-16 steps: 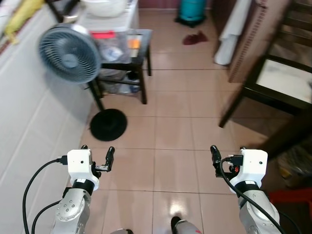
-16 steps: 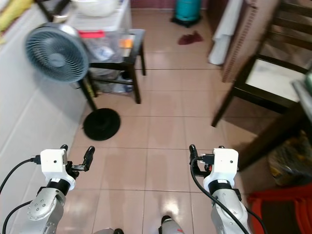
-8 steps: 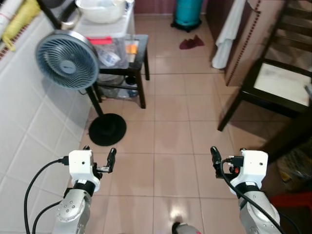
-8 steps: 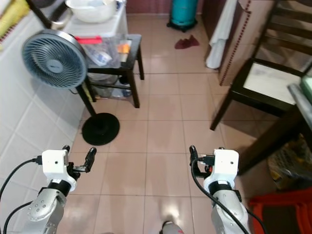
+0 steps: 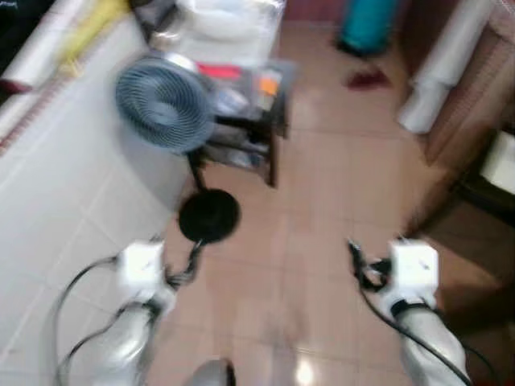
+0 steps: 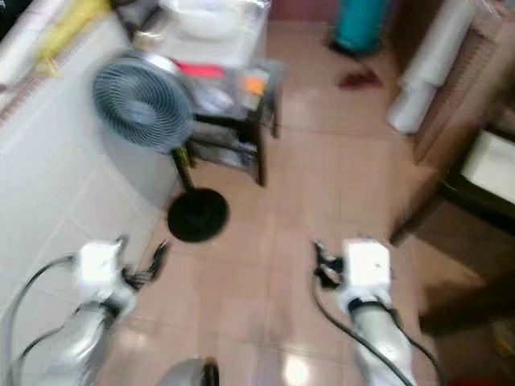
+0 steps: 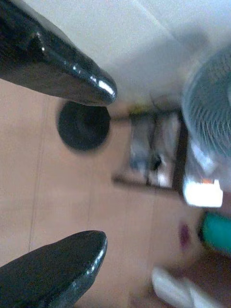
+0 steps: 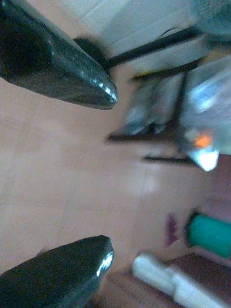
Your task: Setting the table
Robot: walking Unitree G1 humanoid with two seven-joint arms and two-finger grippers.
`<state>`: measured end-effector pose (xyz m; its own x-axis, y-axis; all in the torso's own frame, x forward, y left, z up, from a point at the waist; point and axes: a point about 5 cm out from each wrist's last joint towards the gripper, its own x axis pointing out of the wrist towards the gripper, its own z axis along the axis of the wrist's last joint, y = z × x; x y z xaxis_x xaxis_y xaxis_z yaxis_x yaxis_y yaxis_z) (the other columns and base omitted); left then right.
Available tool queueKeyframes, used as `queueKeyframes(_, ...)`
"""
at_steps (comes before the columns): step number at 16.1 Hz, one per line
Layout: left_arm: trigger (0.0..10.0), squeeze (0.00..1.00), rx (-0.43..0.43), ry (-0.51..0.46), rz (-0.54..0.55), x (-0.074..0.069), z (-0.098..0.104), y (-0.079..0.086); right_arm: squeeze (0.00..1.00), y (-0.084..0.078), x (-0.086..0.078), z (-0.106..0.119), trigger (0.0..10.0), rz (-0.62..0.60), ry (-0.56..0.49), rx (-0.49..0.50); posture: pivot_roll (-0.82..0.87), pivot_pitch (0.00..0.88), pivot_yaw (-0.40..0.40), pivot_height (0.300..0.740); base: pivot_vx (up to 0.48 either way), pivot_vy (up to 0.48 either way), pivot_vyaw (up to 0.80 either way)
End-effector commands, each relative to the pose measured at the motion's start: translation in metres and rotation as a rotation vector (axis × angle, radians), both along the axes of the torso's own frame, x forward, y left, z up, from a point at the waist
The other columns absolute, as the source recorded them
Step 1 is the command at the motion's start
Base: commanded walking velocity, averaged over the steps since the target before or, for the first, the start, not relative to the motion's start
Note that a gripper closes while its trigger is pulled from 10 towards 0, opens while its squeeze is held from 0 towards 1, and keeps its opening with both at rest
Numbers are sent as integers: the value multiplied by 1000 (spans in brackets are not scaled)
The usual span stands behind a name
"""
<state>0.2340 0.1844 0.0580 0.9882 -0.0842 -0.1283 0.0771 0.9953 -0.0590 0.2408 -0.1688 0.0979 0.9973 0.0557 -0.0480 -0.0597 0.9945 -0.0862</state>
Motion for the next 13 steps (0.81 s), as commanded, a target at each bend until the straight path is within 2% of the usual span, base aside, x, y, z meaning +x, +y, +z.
queueKeyframes(1, 10000, 0, -6, -17, -11, 3, 4, -4, 0, -10, -9, -12, 10000, -46, 64, -12, -91, 189, 61, 740, 322, 270, 0)
queueKeyframes(2, 10000, 0, -6, -17, -13, 4, 4, -5, 0, -10, -8, -13, 10000, -34, 83, 15, -90, 192, 62, 740, 319, 270, 0)
queueKeyframes(3, 10000, 0, -6, -15, -14, 4, 4, -5, 0, -9, -9, -10, 10000, -26, 58, 36, -90, 194, 63, 740, 304, 266, 0)
queueKeyframes(8, 10000, 0, 10, 13, 7, 5, 0, -4, 0, -5, -10, -14, 10000, -25, 84, 42, -88, 194, 72, 740, 0, 0, 0)
queueKeyframes(13, 10000, 0, 19, 11, -31, 7, 1, -9, 0, -6, -9, -14, 10000, -31, 85, 48, -90, 195, 74, 740, 0, 0, -788)
